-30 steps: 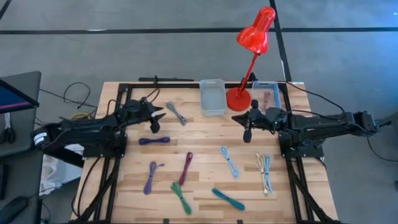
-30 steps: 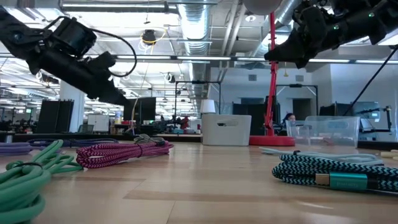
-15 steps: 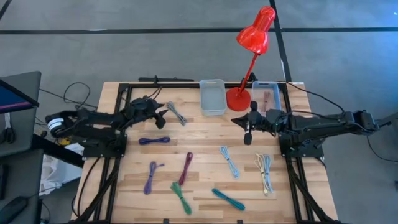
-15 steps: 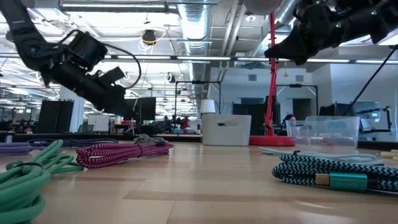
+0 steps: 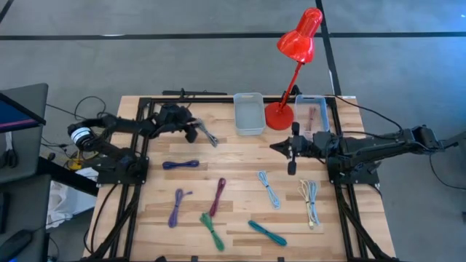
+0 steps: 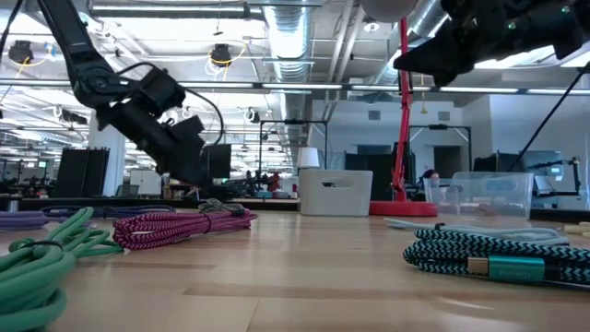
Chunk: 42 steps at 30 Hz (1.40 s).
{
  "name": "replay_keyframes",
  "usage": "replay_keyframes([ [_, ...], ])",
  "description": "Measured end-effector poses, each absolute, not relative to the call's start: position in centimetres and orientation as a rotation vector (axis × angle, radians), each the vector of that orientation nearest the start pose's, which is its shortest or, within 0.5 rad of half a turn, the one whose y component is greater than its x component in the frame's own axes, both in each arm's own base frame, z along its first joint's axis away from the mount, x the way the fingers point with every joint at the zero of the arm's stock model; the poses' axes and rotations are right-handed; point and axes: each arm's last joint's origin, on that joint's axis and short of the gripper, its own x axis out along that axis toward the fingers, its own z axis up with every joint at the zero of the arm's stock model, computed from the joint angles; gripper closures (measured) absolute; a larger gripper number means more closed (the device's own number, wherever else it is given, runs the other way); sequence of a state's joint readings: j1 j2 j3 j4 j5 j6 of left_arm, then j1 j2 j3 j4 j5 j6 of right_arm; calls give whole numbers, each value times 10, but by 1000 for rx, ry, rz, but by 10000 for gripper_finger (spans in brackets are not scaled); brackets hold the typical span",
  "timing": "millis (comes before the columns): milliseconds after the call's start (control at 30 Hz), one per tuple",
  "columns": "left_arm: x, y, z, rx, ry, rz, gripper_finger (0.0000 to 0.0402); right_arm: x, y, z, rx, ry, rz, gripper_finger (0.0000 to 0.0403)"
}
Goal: Pick & Place USB Port
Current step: Put the white patterned charger cable into the white bin
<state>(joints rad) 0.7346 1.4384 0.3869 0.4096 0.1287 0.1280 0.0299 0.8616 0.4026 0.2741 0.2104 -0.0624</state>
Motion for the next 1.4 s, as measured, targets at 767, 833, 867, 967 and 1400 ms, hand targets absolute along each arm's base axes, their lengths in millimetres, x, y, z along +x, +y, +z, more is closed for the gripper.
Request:
replay_keyframes([
  [767, 163, 174, 128, -236, 618, 481, 256, 189, -1, 232, -108, 192, -222, 401],
  [833, 163, 174, 127, -238, 627, 487, 257, 189, -1, 232, -108, 192, -222, 401],
  [867, 163, 174, 127, -236, 627, 492, 257, 189, -1, 232, -108, 192, -222, 401],
  [967, 162, 175, 127, -219, 634, 501, 257, 189, -1, 232, -108, 191, -222, 401],
  [1400, 170, 182, 103, -230, 648, 514, 243, 189, -1, 232, -107, 186, -221, 401],
])
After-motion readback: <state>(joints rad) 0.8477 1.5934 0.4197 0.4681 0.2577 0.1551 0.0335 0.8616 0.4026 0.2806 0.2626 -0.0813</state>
